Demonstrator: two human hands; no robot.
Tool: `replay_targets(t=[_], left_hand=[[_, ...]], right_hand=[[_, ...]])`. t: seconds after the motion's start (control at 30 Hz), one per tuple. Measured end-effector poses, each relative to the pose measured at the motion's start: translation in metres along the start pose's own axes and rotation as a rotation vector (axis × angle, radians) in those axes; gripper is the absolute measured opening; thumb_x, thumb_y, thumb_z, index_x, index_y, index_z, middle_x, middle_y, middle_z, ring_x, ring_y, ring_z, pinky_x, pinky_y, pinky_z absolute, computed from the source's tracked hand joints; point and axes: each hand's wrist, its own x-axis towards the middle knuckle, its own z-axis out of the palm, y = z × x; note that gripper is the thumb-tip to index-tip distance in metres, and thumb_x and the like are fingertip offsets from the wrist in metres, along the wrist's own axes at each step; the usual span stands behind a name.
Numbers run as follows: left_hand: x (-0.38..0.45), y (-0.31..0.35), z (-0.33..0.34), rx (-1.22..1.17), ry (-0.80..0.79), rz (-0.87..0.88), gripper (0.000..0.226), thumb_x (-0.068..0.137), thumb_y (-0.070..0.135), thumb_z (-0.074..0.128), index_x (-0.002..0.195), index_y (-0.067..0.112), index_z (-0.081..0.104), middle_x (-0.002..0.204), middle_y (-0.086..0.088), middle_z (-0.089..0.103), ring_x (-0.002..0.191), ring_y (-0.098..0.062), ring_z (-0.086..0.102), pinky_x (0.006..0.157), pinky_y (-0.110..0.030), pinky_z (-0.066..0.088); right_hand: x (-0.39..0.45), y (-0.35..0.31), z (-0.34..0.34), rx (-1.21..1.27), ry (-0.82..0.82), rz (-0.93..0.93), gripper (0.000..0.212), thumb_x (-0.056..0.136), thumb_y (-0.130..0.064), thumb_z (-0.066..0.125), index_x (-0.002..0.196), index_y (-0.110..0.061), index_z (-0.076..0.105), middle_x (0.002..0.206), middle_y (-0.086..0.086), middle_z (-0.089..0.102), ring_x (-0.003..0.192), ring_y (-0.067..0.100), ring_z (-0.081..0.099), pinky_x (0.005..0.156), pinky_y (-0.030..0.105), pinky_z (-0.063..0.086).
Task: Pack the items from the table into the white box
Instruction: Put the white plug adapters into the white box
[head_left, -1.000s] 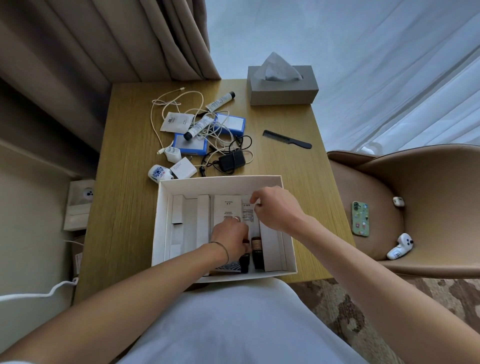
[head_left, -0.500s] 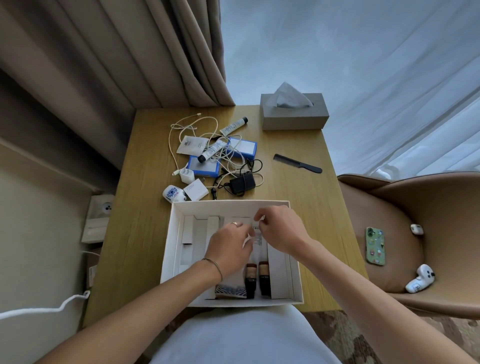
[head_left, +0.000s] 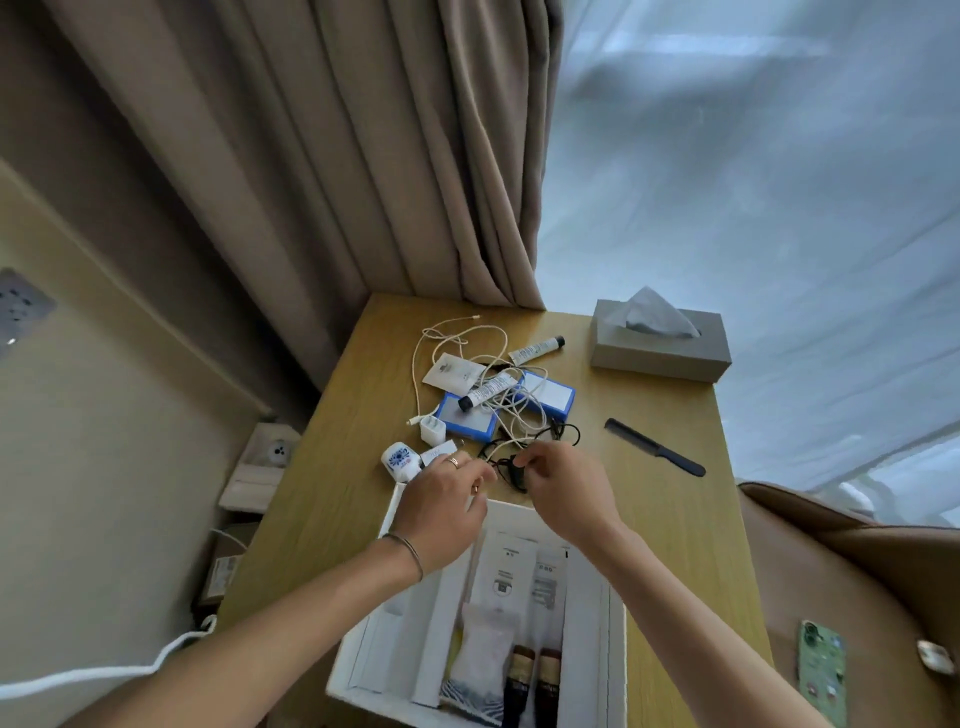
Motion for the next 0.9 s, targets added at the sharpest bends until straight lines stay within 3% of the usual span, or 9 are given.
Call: replay_targets(t=[0.2, 0.33, 0.53, 0.73, 0.9], left_hand=[[0.016, -0.046, -0.019, 0.049, -0.023, -0.139, 0.015, 0.088, 0.022, 0.058, 0.099, 0.028, 0.065, 0.097, 0.01, 0.062, 0.089, -0.01, 0.053, 0.065, -0.022, 0.036], [0.025, -0.084, -0.023, -0.04, -0.089, -0.288, 0.016, 0.089, 0.021, 0.061, 0.099, 0.033, 0.064, 0.095, 0.014, 0.058, 0.084, -0.005, 0.056, 0.057, -0.016, 0.038], [0.032, -0.135, -0.024, -0.104, -0.125, -0.393, 0.015, 0.089, 0.021, 0.063, 0.091, 0.035, 0.062, 0.094, 0.012, 0.06, 0.08, -0.001, 0.057, 0.06, -0.017, 0.045], [0.034, -0.17, -0.021, -0.039, -0.171, -0.36, 0.018, 0.088, 0.02, 0.06, 0.102, 0.03, 0.066, 0.105, 0.008, 0.064, 0.091, -0.012, 0.062, 0.074, -0.03, 0.054], [0.033, -0.186, -0.019, 0.015, -0.211, -0.279, 0.022, 0.091, 0.02, 0.058, 0.11, 0.03, 0.062, 0.113, 0.01, 0.06, 0.104, -0.01, 0.057, 0.081, -0.03, 0.054]], right_hand=[[0.049, -0.031, 0.032, -0.04, -0.106, -0.05, 0.03, 0.089, -0.011, 0.052, 0.102, -0.023, 0.075, 0.098, -0.002, 0.076, 0.088, 0.019, 0.068, 0.077, 0.037, 0.058], [0.084, -0.039, 0.059, -0.13, -0.263, -0.143, 0.039, 0.086, -0.005, 0.056, 0.114, -0.027, 0.071, 0.113, -0.004, 0.073, 0.104, 0.018, 0.067, 0.083, 0.035, 0.057], [0.123, -0.039, 0.11, -0.454, -0.441, -0.292, 0.053, 0.087, -0.015, 0.067, 0.135, -0.032, 0.055, 0.13, 0.0, 0.061, 0.108, 0.023, 0.064, 0.072, 0.036, 0.057], [0.136, -0.035, 0.144, -0.647, -0.474, -0.358, 0.065, 0.087, -0.011, 0.064, 0.147, -0.025, 0.044, 0.14, 0.005, 0.056, 0.103, 0.028, 0.066, 0.074, 0.041, 0.059], [0.14, -0.033, 0.155, -0.748, -0.483, -0.391, 0.066, 0.083, -0.013, 0.071, 0.145, -0.019, 0.048, 0.136, 0.004, 0.055, 0.085, 0.022, 0.06, 0.057, 0.03, 0.043]])
